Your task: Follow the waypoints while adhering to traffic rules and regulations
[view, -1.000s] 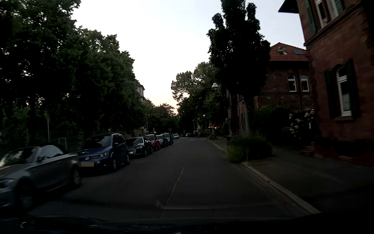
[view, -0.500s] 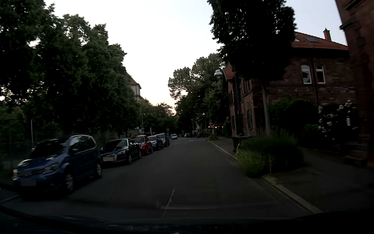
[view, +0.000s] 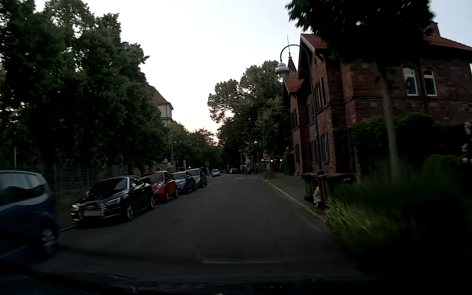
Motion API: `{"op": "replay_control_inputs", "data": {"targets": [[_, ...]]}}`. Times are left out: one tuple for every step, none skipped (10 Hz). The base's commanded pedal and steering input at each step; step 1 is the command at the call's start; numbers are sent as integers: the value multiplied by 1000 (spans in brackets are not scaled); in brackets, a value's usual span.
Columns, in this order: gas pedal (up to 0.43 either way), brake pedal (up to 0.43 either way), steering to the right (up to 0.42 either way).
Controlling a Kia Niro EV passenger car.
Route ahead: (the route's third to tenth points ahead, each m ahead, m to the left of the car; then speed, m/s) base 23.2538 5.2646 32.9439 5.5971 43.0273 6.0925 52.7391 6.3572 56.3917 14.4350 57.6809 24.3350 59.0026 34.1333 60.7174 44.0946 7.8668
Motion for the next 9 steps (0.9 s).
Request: {"op": "replay_control_inputs", "data": {"targets": [[0, 0, 3], [0, 0, 3], [0, 0, 3], [0, 0, 3], [0, 0, 2], [0, 0, 2], [0, 0, 0], [0, 0, -1], [0, 0, -5]]}}
